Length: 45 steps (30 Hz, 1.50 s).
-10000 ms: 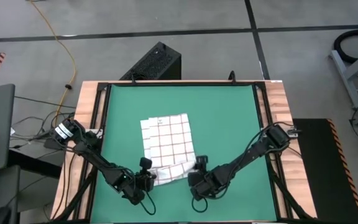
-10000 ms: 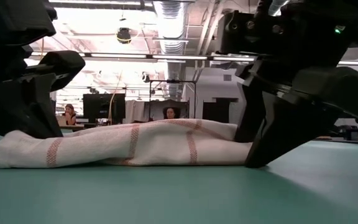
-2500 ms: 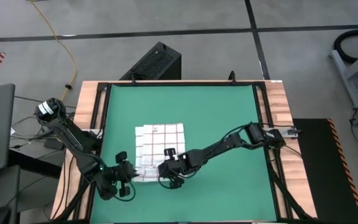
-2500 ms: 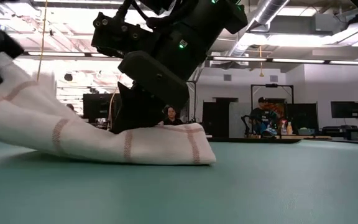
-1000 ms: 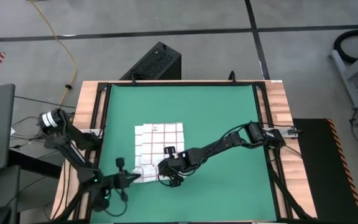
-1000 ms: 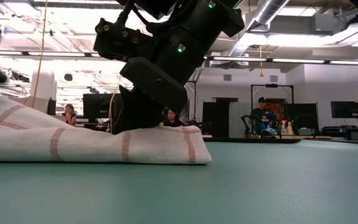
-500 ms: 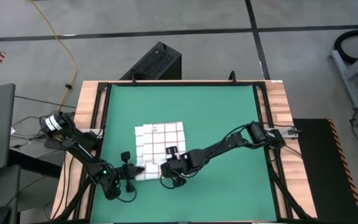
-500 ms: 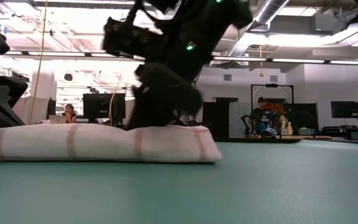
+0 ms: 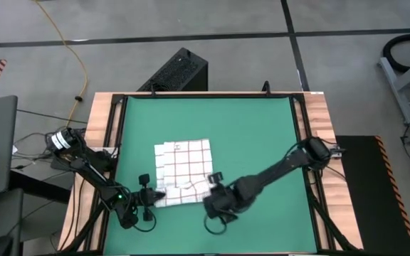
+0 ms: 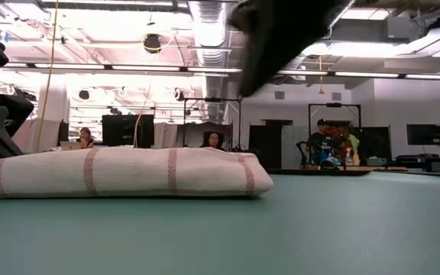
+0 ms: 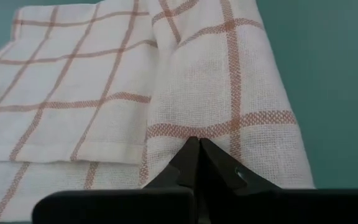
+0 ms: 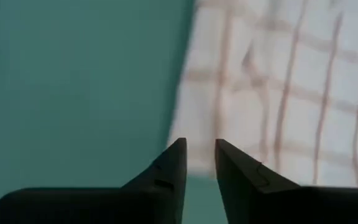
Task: Roll towel
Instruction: Roll the white towel
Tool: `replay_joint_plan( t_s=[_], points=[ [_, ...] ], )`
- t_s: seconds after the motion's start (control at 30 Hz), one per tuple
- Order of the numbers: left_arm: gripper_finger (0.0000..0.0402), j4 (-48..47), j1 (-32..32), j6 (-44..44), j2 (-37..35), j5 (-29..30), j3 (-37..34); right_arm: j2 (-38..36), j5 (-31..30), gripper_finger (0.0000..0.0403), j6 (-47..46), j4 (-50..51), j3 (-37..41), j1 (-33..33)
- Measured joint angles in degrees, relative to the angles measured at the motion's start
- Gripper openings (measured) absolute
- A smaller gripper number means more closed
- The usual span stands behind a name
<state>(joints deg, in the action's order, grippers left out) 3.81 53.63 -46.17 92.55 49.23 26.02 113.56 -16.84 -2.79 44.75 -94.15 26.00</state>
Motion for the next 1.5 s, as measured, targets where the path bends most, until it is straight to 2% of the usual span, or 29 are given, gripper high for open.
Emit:
replay_joint_plan(
  t_s=[0.1,0.17,0.23,0.3,0.43,0.53,0.67,0.8,1.0,1.5],
  points=[
    [0.0,0.04,0.04,-0.04,0.0,-0.16,0.0,-0.97,-2.39,0.014,-5.04,7.76,-0.07,2.62],
    [0.0,0.11,0.04,0.01,0.0,-0.26,0.0,-0.99,-4.27,0.0172,-7.97,8.03,0.47,4.22],
    [0.0,0.03,0.04,0.0,-0.02,-0.37,0.0,-0.99,-7.05,0.0209,-7.56,1.13,3.59,5.71],
    [0.0,-0.11,0.04,0.25,-0.02,-0.42,0.0,-0.97,-10.05,0.0243,-3.96,-10.17,8.24,6.56],
    [0.0,-0.18,0.04,1.9,-0.02,-0.63,0.0,-0.89,-11.3,0.0279,4.32,-32.71,17.39,6.22],
    [0.0,-0.18,-0.09,1.9,-0.02,-0.83,0.0,-0.9,-13.59,0.0285,8.67,-41.19,22.01,4.78],
    [0.0,-0.26,-0.39,1.9,-0.04,-1.26,0.0,-0.92,-14.61,0.0285,9.07,-42.3,26.36,2.37],
    [0.0,-0.58,-0.73,1.91,-0.04,-1.47,0.0,-0.9,-9.81,0.0286,7.45,-47.74,29.79,0.49],
    [0.0,-0.74,-1.29,1.04,-0.04,-1.63,0.0,-1.06,-12.49,0.0286,9.24,-48.53,34.08,-0.5],
    [0.0,-1.49,-1.62,0.94,-0.04,-1.93,0.04,4.25,-9.8,0.0286,9.42,-55.84,37.12,-1.58]
  ],
)
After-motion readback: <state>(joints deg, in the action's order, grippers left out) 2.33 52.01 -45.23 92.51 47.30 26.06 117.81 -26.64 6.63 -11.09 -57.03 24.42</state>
